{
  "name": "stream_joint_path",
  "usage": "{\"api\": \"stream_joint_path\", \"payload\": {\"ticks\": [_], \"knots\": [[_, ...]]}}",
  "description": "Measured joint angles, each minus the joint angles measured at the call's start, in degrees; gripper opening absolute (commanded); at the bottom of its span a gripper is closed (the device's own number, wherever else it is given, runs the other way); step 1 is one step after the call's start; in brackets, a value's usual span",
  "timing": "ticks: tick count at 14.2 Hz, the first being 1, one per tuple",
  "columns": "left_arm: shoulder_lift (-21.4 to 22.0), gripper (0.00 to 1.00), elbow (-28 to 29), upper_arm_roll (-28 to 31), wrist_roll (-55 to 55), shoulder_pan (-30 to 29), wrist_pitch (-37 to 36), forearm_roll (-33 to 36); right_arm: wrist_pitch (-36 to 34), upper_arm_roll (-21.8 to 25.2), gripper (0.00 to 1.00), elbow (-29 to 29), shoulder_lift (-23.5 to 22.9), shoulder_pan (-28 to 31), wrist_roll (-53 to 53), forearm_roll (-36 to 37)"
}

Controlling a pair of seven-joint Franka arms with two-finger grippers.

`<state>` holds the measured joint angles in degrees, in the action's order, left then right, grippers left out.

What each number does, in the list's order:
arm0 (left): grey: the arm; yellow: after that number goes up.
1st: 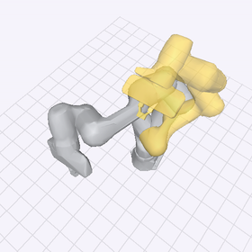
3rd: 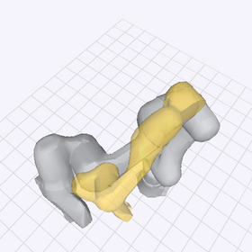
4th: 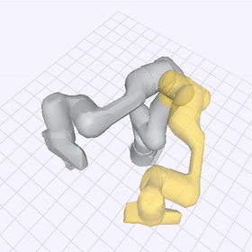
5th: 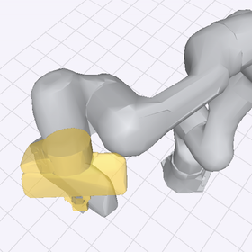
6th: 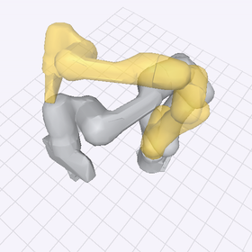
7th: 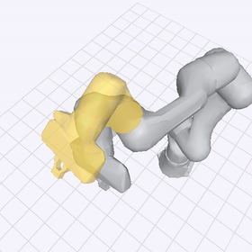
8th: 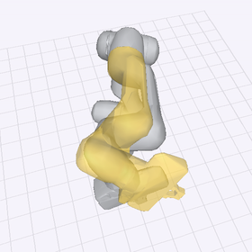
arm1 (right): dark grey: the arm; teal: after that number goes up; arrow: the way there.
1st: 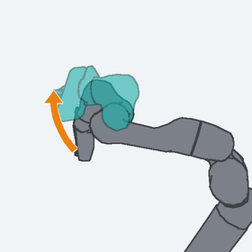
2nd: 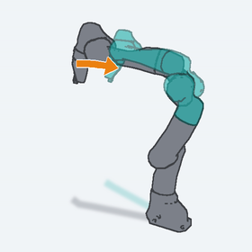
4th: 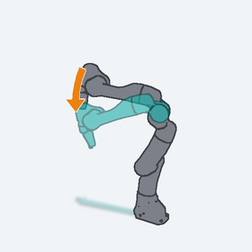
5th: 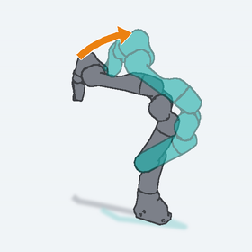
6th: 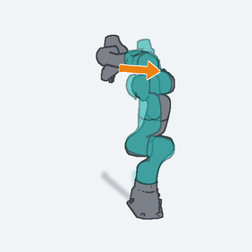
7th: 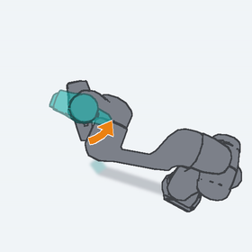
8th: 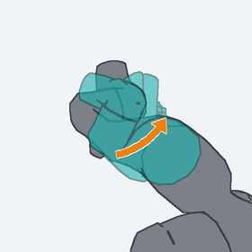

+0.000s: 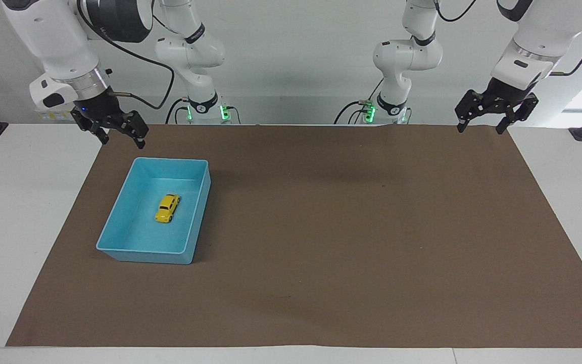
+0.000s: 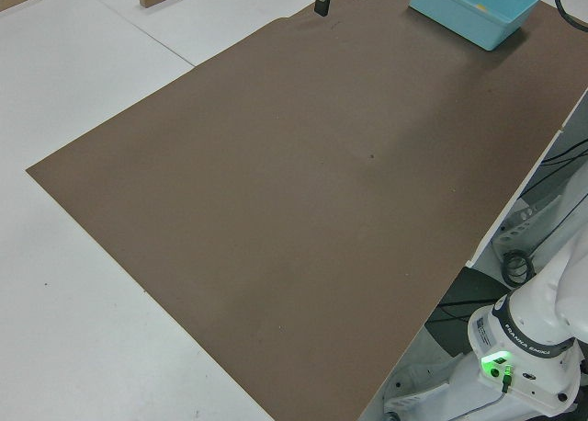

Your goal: Wind up and store yellow beetle car

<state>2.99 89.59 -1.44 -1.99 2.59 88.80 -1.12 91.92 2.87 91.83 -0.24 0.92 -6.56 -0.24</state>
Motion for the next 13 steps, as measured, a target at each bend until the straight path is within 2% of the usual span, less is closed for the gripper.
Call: {"api": "stream_joint_path", "payload": {"ticks": [13], "knots": [[0.0, 1.0, 0.0, 0.0, 0.0, 0.0, 0.0, 0.0, -0.78, -0.33, 1.0, 0.17, 0.2, -0.38, 2.53, 0.01]]}}
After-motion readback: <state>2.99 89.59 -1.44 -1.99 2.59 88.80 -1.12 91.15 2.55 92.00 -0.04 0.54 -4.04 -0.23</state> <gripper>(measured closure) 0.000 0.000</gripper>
